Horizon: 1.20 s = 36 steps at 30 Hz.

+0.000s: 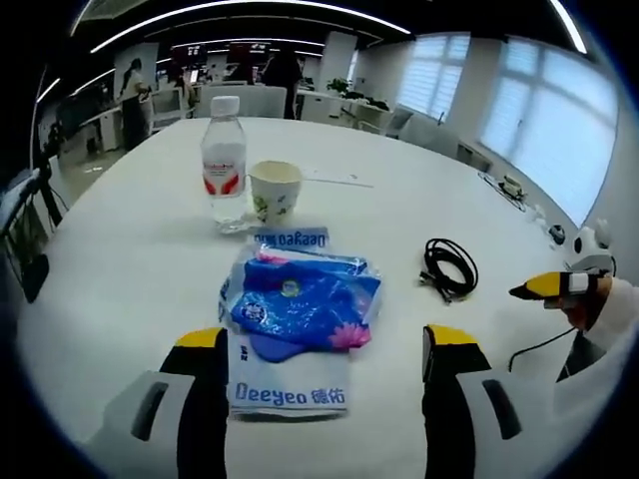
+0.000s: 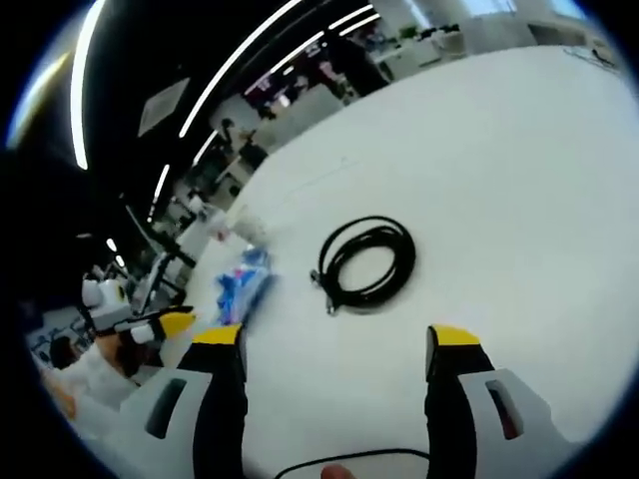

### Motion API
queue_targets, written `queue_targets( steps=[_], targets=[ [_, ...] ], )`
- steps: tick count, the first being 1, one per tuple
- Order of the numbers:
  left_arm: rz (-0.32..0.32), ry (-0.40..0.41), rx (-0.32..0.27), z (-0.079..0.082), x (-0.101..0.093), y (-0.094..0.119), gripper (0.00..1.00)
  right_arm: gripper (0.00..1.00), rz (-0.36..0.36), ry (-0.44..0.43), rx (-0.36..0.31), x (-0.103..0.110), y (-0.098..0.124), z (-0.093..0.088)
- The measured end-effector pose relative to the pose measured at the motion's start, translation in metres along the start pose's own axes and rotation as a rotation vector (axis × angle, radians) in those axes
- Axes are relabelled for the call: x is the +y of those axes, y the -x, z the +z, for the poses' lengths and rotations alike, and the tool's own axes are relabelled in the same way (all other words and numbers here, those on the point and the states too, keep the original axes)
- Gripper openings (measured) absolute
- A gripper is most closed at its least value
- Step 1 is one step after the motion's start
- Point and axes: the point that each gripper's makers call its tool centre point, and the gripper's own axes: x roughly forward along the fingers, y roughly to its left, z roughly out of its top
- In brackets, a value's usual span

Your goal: Arrange the tabletop items into an orderly group along one side of the table until the central work area is clear of visible clutter.

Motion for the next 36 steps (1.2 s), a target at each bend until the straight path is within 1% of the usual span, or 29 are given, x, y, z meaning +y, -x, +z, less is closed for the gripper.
queue_targets(
  steps=[4, 9, 14, 18, 21, 25, 27, 29, 31, 32, 35, 36],
  targets=[
    [0.015, 0.013, -0.008, 0.004, 0.012, -0.002, 0.8, 0.71, 0.0, -0.001, 0.002, 0.001, -0.001, 0.001],
    [0.036, -0.008, 0.018, 0.006, 0.031, -0.008, 0.78, 0.7, 0.012, 0.009, 0.015, 0.007, -0.007, 0.004],
    [0.048, 0.008, 0.022, 0.009, 0.043, -0.013, 0.77, 0.69, 0.015, 0.02, 0.033, 0.014, -0.013, 0.003],
    [0.052, 0.002, 0.038, 0.008, 0.051, -0.019, 0.72, 0.68, 0.034, 0.03, 0.051, 0.024, -0.021, 0.001],
    [0.046, 0.007, 0.062, 0.004, 0.054, -0.025, 0.68, 0.63, 0.044, 0.026, 0.073, 0.032, -0.029, -0.003],
    [0.036, -0.012, 0.083, 0.002, 0.057, -0.034, 0.63, 0.59, 0.082, 0.004, 0.101, 0.053, -0.044, -0.009],
    [0.025, -0.014, 0.089, 0.003, 0.058, -0.038, 0.59, 0.57, 0.113, 0.018, 0.143, 0.066, -0.054, -0.017],
    [0.02, -0.01, 0.093, 0.004, 0.058, -0.042, 0.56, 0.54, 0.115, 0.05, 0.192, 0.072, -0.064, -0.025],
    [0.024, 0.006, 0.092, 0.005, 0.062, -0.046, 0.56, 0.53, 0.115, 0.051, 0.204, 0.079, -0.074, -0.026],
    [0.024, 0.007, 0.092, 0.005, 0.062, -0.047, 0.56, 0.52, 0.126, 0.051, 0.207, 0.084, -0.078, -0.026],
    [0.022, 0.014, 0.09, 0.006, 0.066, -0.05, 0.5, 0.5, 0.181, 0.055, 0.239, 0.107, -0.096, -0.027],
    [0.02, 0.013, 0.09, 0.006, 0.067, -0.051, 0.46, 0.5, 0.196, 0.066, 0.247, 0.113, -0.101, -0.028]
  ],
)
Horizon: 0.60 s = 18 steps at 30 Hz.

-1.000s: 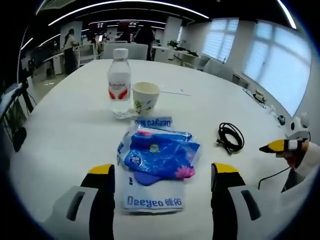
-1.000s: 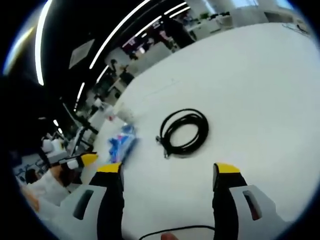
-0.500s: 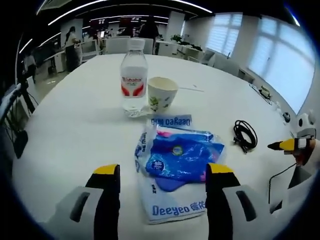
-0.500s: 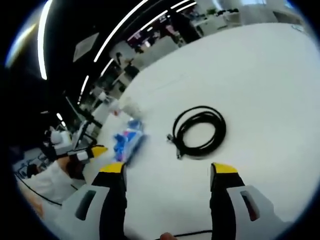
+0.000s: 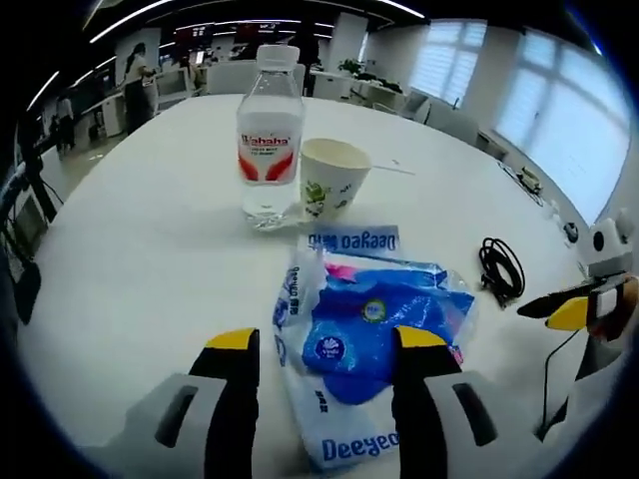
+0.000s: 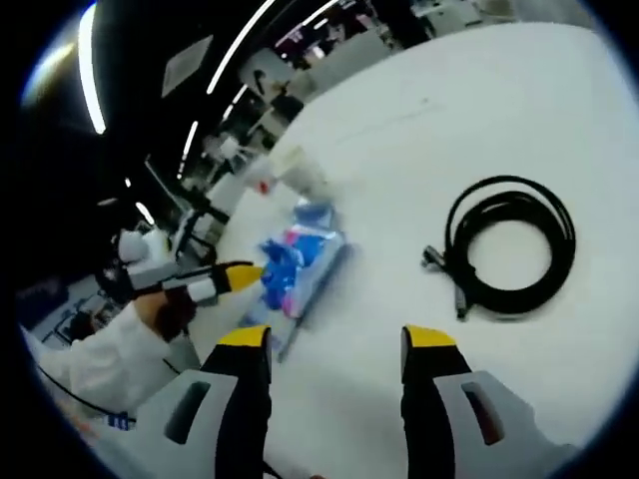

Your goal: Arrange the tabletop items into an orderly group along one side of the table until the central work area is clear of visible clutter.

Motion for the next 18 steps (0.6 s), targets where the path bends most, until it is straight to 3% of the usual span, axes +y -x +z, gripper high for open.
queue_targets(
  steps=[3, 8, 12, 15, 18],
  targets=[
    [-0.011, -0.002, -0.005, 0.002, 0.001, -0.003, 0.37, 0.48, 0.017, 0.029, 0.046, 0.011, -0.025, 0.0],
    [-0.016, 0.005, 0.016, -0.002, 0.003, -0.012, 0.33, 0.43, 0.04, 0.05, 0.085, 0.021, -0.059, -0.003],
    [-0.039, -0.001, 0.035, -0.005, -0.003, -0.015, 0.2, 0.36, 0.039, 0.022, 0.118, 0.021, -0.072, -0.01],
    [-0.061, 0.02, 0.046, -0.008, -0.008, -0.017, 0.06, 0.22, -0.011, 0.036, 0.142, 0.01, -0.076, -0.015],
    [-0.059, 0.051, 0.039, -0.008, -0.01, -0.017, 0.03, 0.03, -0.066, 0.042, 0.101, -0.002, -0.072, -0.009]
  ],
)
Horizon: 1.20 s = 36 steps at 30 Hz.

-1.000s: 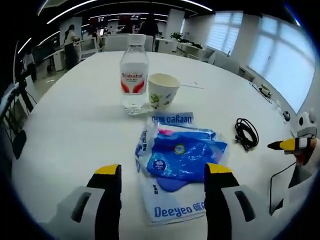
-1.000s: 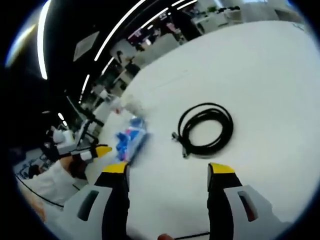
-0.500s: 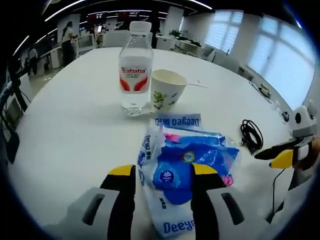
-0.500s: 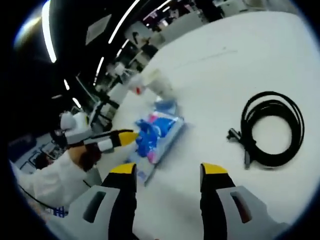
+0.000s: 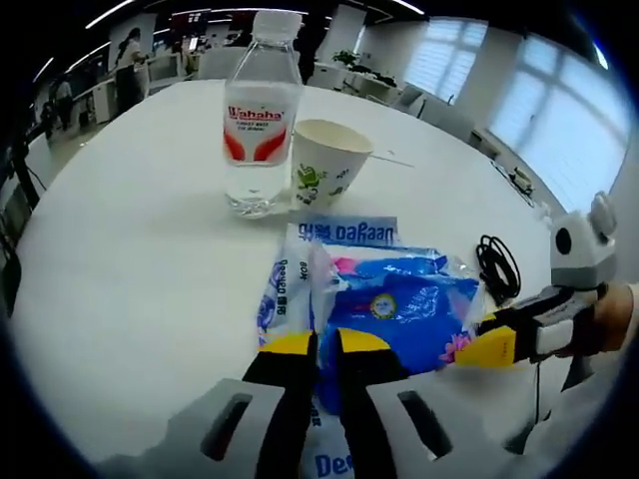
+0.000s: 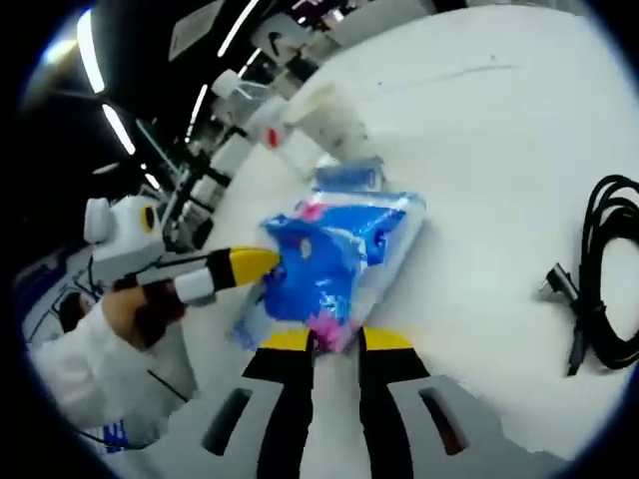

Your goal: Arrange the tabletop items into an orderly group along one side of the table until the central work area is clear of visible clutter.

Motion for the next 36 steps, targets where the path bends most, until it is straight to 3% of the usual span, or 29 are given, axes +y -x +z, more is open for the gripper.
queue_targets(
  steps=[3, 9, 19, 25, 28, 30, 36],
  targets=[
    [-0.01, 0.026, -0.002, 0.0, -0.003, 0.001, 0.0, 0.0, 0.017, -0.066, -0.022, -0.004, 0.007, 0.006],
    [-0.035, 0.03, -0.045, 0.01, -0.018, 0.005, 0.0, 0.0, 0.029, -0.104, -0.076, -0.012, 0.023, 0.017],
    [-0.086, 0.004, -0.059, 0.021, -0.049, -0.002, 0.0, 0.0, -0.012, -0.082, -0.121, -0.03, 0.047, 0.03],
    [-0.128, 0.038, -0.068, 0.043, -0.076, -0.015, 0.0, 0.0, -0.029, -0.114, -0.176, -0.049, 0.066, 0.044],
    [-0.162, -0.037, -0.072, 0.055, -0.095, -0.026, 0.0, 0.0, -0.078, -0.134, -0.236, -0.069, 0.079, 0.056],
    [-0.169, -0.047, -0.07, 0.06, -0.104, -0.031, 0.0, 0.0, -0.074, -0.196, -0.26, -0.076, 0.088, 0.061],
    [-0.227, -0.128, -0.06, 0.084, -0.144, -0.051, 0.0, 0.0, -0.108, -0.242, -0.325, -0.105, 0.115, 0.077]
  ],
)
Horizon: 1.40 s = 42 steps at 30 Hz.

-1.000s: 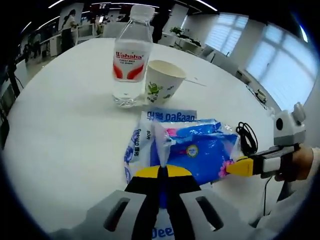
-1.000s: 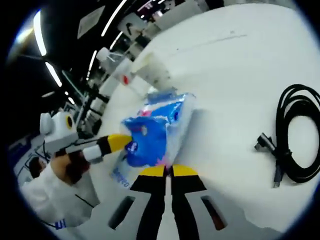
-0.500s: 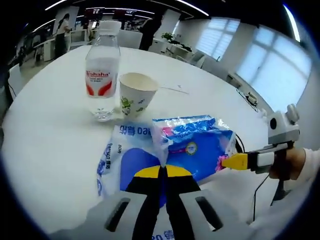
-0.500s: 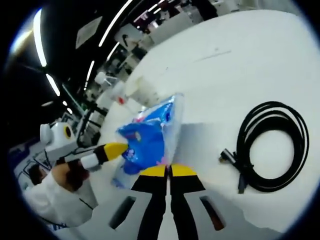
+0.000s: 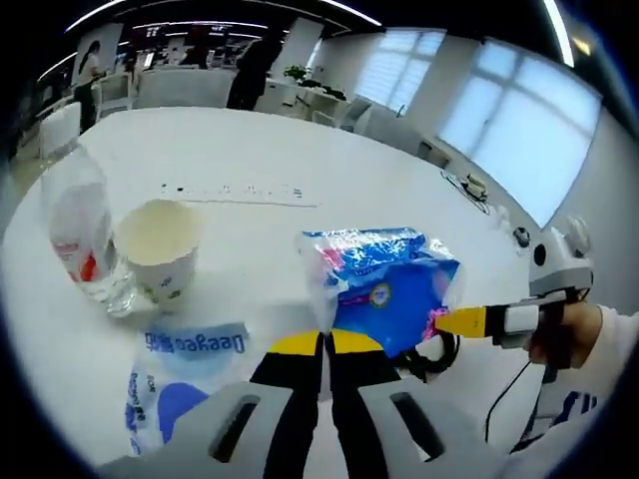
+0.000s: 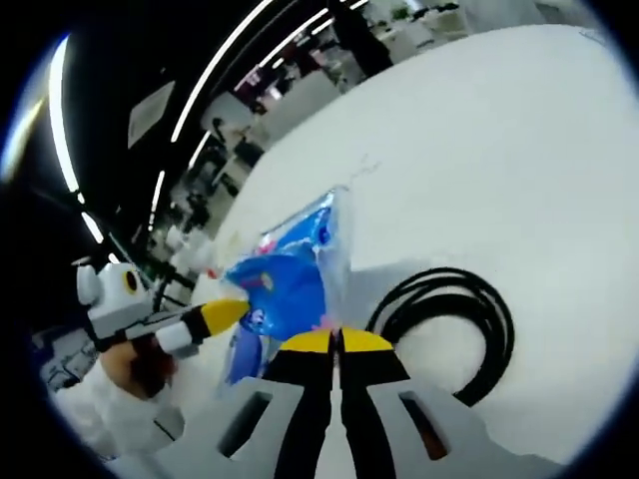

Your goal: Arrange the tabletop items into an orderly group along one side of the table until the central work area is clear of visible clutter.

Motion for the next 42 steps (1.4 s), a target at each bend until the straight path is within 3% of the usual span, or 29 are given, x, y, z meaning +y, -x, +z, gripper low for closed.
queue_targets(
  steps=[7, 12, 15, 22, 26, 39, 42],
  targets=[
    [-0.046, -0.104, 0.04, 0.02, -0.032, -0.032, 0.0, 0.0, -0.064, -0.009, -0.056, -0.034, 0.01, 0.032],
    [-0.072, -0.118, 0.067, 0.021, -0.043, -0.049, 0.0, 0.0, -0.089, -0.012, -0.088, -0.051, 0.013, 0.052],
    [-0.081, -0.077, 0.076, 0.022, -0.049, -0.058, 0.0, 0.0, -0.1, -0.048, -0.108, -0.062, 0.01, 0.061],
    [-0.097, -0.096, 0.115, 0.016, -0.054, -0.08, 0.0, 0.0, -0.141, -0.062, -0.087, -0.082, 0.004, 0.061],
    [-0.102, -0.084, 0.162, 0.005, -0.05, -0.092, 0.0, 0.0, -0.157, -0.076, -0.072, -0.089, -0.001, 0.059],
    [-0.094, -0.07, 0.193, -0.005, -0.044, -0.107, 0.0, 0.0, -0.177, -0.091, -0.01, -0.106, -0.015, 0.053],
    [-0.084, -0.054, 0.224, -0.016, -0.044, -0.111, 0.0, 0.0, -0.197, -0.076, 0.044, -0.108, -0.014, 0.044]
  ],
)
